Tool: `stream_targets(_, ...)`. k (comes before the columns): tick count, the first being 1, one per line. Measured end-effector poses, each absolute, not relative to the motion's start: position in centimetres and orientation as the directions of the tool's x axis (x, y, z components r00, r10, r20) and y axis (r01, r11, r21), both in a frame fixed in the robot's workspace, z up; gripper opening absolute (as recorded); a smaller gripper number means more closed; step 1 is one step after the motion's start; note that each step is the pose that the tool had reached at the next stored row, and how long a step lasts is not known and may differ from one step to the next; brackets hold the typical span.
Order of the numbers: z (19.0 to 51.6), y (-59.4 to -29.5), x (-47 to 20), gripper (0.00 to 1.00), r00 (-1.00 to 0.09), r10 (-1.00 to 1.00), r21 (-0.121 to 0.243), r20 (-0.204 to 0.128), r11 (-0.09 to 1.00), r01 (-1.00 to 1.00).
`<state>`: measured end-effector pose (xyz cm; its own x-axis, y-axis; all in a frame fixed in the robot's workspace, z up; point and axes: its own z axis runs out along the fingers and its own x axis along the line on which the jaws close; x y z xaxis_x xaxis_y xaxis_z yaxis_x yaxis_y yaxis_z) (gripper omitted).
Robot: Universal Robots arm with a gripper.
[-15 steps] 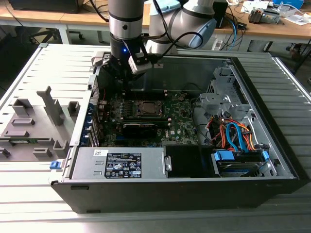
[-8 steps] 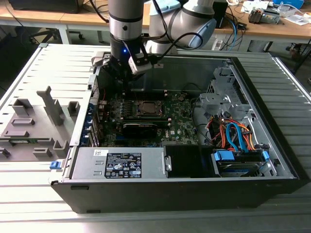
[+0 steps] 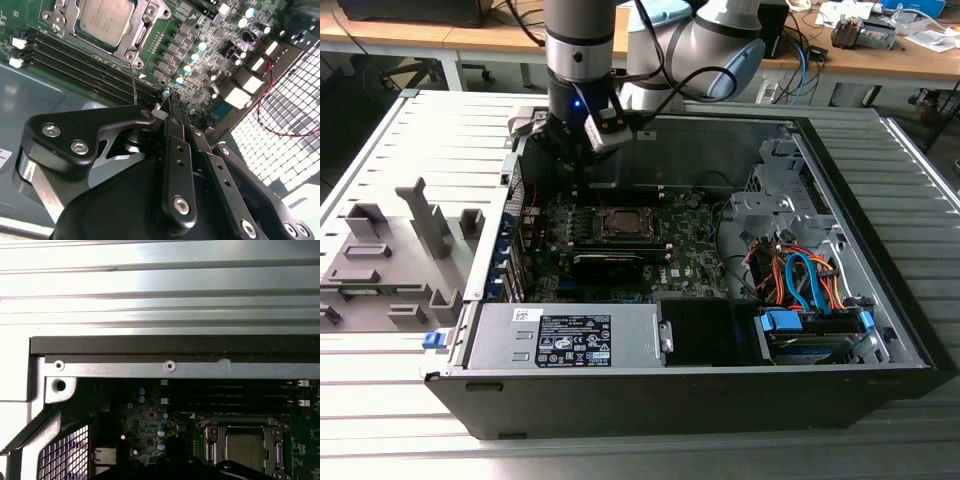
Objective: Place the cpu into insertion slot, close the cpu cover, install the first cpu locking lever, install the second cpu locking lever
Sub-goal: 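Install the first cpu locking lever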
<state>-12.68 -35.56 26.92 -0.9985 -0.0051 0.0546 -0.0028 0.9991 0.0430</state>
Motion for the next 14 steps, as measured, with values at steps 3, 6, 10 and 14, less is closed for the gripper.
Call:
stream_targets(3,26.88,-35.27,-12.64,0.11,-0.998,-0.006,0.043,0.055,0.999,-0.004)
stream_targets(6,26.81,-35.14,-12.51,0.11,-0.998,-0.006,0.043,0.055,0.999,-0.004)
stream_targets(10,26.73,-35.01,-12.27,0.11,-0.998,-0.007,0.043,0.055,0.999,-0.005)
stream_targets(14,26.65,-34.90,-12.03,0.11,-0.998,-0.008,0.043,0.055,0.999,-0.006)
